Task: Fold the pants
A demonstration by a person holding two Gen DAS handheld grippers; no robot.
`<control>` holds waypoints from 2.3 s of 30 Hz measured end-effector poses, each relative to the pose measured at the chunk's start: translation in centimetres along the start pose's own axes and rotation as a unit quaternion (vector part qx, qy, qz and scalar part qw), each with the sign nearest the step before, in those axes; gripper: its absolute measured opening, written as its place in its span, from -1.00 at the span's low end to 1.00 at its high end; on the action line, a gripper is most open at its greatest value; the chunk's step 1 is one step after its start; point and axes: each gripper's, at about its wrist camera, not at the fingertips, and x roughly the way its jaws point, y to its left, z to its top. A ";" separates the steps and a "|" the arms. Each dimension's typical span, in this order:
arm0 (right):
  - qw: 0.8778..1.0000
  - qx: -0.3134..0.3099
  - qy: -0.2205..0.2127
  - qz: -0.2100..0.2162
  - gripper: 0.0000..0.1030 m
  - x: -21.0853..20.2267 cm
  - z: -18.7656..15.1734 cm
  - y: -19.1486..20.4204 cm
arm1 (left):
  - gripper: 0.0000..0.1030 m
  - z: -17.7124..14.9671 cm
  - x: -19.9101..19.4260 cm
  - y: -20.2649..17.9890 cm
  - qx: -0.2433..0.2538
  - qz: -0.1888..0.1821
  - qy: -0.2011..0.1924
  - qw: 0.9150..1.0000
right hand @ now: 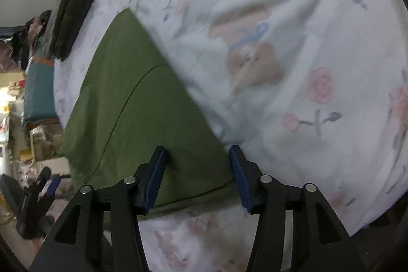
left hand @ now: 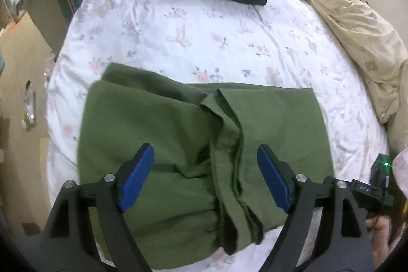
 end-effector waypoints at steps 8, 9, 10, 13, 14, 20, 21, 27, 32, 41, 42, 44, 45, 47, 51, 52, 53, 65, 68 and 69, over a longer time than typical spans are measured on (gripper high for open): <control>0.985 -0.104 -0.115 0.074 -0.86 -5.9 -2.4 5.2 | 0.56 -1.3 -0.7 1.6 0.002 0.003 0.023 1.000; 0.979 -0.125 -0.134 0.091 -0.87 -6.8 -3.0 6.2 | 0.55 -1.2 -0.9 1.6 -0.002 -0.003 0.030 1.000; 0.972 -0.147 -0.149 0.109 -0.88 -7.5 -3.5 7.4 | 0.55 -0.9 -1.3 1.4 -0.003 -0.009 0.031 0.999; 0.946 -0.228 -0.174 0.151 -0.90 -8.7 -5.6 11.2 | 0.53 -0.2 -2.8 -0.2 0.011 -0.021 0.017 1.000; 0.939 -0.248 -0.176 0.159 -0.90 -8.8 -6.0 12.2 | 0.53 0.2 -3.5 -1.3 0.017 -0.032 0.013 0.999; 0.906 -0.347 -0.146 0.195 -0.91 -7.1 -8.2 16.9 | 0.53 3.0 -5.4 -8.6 0.039 -0.087 0.027 0.995; 0.902 -0.357 -0.139 0.201 -0.91 -7.0 -8.5 17.2 | 0.53 3.3 -5.3 -9.7 0.047 -0.085 0.036 0.995; 0.891 -0.386 -0.114 0.210 -0.91 -5.6 -9.3 18.7 | 0.52 5.0 -3.5 -15.8 0.137 -0.050 0.093 0.985; 0.877 -0.413 -0.092 0.227 -0.91 -5.0 -10.1 19.3 | -0.70 4.5 -1.1 -17.9 0.200 0.006 0.120 0.972; 0.885 -0.371 -0.073 0.272 -0.48 -5.4 -9.3 18.1 | -0.92 4.7 -4.7 -11.2 0.149 -0.040 0.082 0.985; 0.885 -0.367 -0.077 0.277 -0.08 -5.6 -9.2 18.0 | -0.92 4.8 -5.3 -10.1 0.142 -0.044 0.078 0.986; 0.887 -0.352 -0.091 0.285 0.35 -6.0 -8.9 17.6 | -0.92 4.8 -6.8 -6.9 0.113 -0.054 0.069 0.990; 0.891 -0.344 -0.097 0.280 0.36 -5.9 -8.6 17.4 | -0.92 4.9 -7.2 -5.4 0.100 -0.058 0.068 0.991; 0.905 -0.317 -0.094 0.267 0.36 -5.0 -7.6 16.9 | -0.92 4.7 -7.7 -1.6 0.068 -0.059 0.065 0.994; 0.924 -0.275 -0.074 0.254 0.36 -3.2 -6.6 16.4 | -0.92 3.3 -6.6 5.1 0.017 -0.046 0.070 0.996; 0.927 -0.271 -0.070 0.250 0.36 -2.9 -6.6 16.4 | -0.92 3.0 -6.1 6.4 0.007 -0.043 0.070 0.997; 0.930 -0.269 -0.067 0.242 0.36 -2.3 -6.6 16.5 | -0.92 2.5 -5.1 8.5 -0.013 -0.039 0.075 0.996; 0.951 -0.240 0.052 0.186 0.66 6.9 -7.3 17.8 | -0.85 0.1 2.0 12.7 -0.034 0.046 0.122 0.991; 0.961 -0.173 0.083 0.200 0.69 11.0 -7.3 17.0 | -0.76 0.0 2.3 12.0 -0.013 0.072 0.120 0.990; 0.960 -0.146 0.102 0.215 0.70 12.5 -7.4 16.7 | -0.75 -0.1 2.4 11.9 -0.007 0.078 0.121 0.990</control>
